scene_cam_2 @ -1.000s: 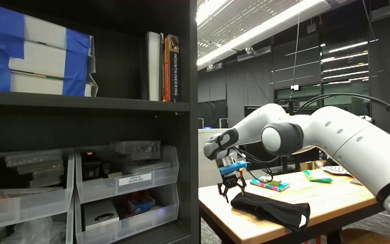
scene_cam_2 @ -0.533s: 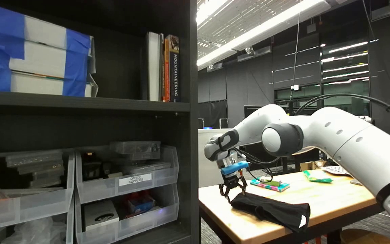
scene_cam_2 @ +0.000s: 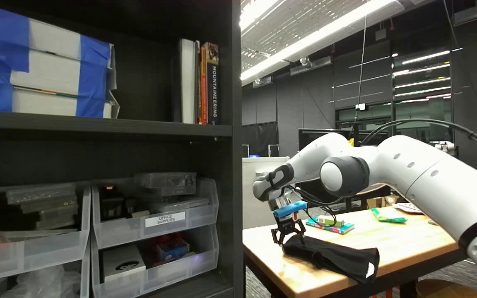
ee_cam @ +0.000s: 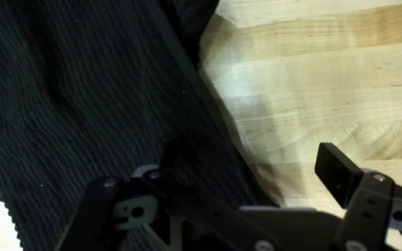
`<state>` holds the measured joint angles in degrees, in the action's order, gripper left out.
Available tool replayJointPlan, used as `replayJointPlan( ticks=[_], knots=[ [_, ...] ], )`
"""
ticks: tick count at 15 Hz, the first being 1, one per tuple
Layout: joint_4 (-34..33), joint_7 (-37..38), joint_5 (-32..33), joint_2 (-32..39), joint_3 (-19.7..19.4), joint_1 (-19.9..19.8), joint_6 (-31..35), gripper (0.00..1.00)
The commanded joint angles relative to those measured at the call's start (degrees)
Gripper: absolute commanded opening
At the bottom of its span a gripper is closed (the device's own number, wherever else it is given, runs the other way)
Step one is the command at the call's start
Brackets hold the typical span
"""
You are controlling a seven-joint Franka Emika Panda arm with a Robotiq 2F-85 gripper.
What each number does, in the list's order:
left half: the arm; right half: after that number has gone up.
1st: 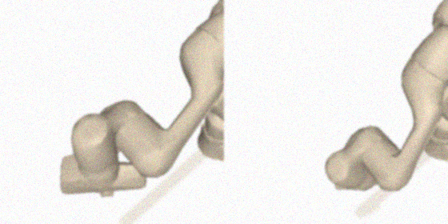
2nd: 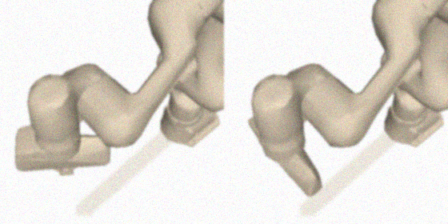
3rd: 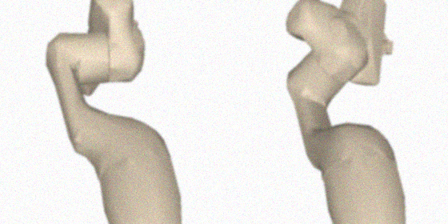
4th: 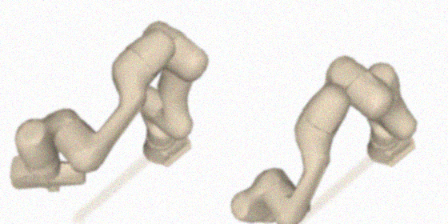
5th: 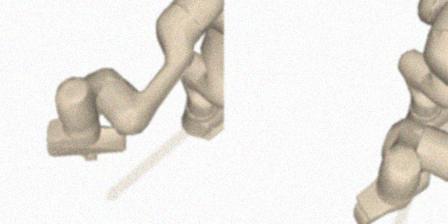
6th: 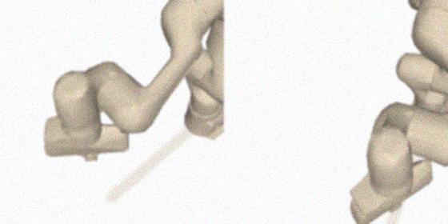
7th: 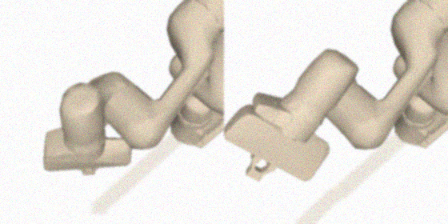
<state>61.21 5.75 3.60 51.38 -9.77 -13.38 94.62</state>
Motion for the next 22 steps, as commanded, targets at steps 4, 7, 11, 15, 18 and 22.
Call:
replayJointPlan(
  ticks=[4,7,11,15,18,22],
  knots=[
    [-1.71,-1.72,0.36,0.97,0.03,-0.4,-0.06,0.69],
    [-1.52,-2.08,0.41,0.75,0.04,-0.29,0.09,0.46],
    [-1.29,-2.59,0.48,0.56,0.09,-0.22,0.5,0.14],
    [-3.64,-4.45,0.08,1.66,0.73,-0.95,-2.61,0.0],
    [-5.86,-3.01,-1.41,1.36,0.72,-1.89,-5.91,0.0],
    [-8.84,-0.93,-6.19,-0.61,0.66,-4.65,-8.69,0.0]
  ],
)
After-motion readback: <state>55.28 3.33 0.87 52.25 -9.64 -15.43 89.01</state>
